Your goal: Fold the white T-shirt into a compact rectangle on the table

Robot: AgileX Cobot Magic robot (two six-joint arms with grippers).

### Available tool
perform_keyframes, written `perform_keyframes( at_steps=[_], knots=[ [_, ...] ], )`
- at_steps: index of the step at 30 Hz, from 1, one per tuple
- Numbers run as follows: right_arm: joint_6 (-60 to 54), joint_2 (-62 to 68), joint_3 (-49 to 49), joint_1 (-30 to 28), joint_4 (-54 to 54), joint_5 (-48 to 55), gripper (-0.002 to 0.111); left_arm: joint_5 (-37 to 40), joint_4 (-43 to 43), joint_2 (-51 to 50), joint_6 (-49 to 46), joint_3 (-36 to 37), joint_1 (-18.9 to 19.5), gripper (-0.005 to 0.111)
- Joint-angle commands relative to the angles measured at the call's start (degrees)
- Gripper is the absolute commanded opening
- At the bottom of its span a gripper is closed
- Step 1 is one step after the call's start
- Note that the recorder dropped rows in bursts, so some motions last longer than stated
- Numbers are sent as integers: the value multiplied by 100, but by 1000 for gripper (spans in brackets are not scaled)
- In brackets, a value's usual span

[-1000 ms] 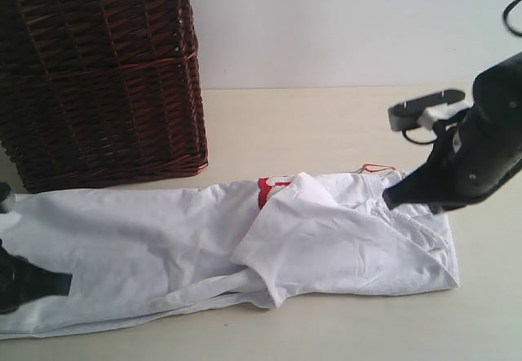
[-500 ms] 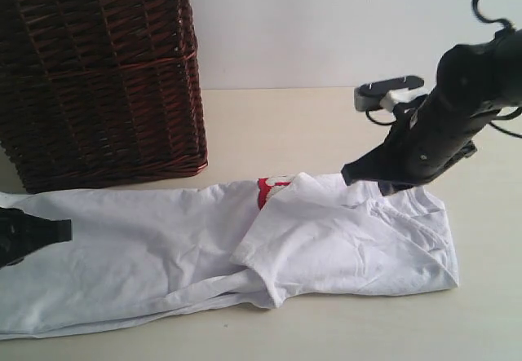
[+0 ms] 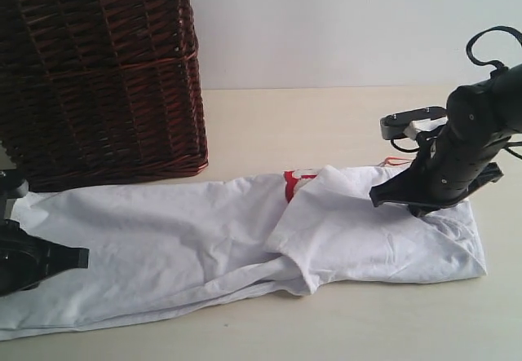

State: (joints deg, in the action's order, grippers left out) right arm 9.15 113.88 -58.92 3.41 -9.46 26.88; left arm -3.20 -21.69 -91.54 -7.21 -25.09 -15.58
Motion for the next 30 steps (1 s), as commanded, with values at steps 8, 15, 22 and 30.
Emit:
perform_keyframes(
  at_steps=[8,15,22,30],
  knots=[
    [832,152,600,-152,-987,1340,0,566,42,1311,-98,-16,26,0],
    [918,-378,656,-152,-1050,1352,0,320,5,2353,-98,368,26,0],
    [918,-1176,656,-140,-801,874,1,98,-22,2944,-29,582,26,0],
    [849,-2187,656,-140,-536,685,41,-169,-23,3736,-13,791,16,0]
  ],
)
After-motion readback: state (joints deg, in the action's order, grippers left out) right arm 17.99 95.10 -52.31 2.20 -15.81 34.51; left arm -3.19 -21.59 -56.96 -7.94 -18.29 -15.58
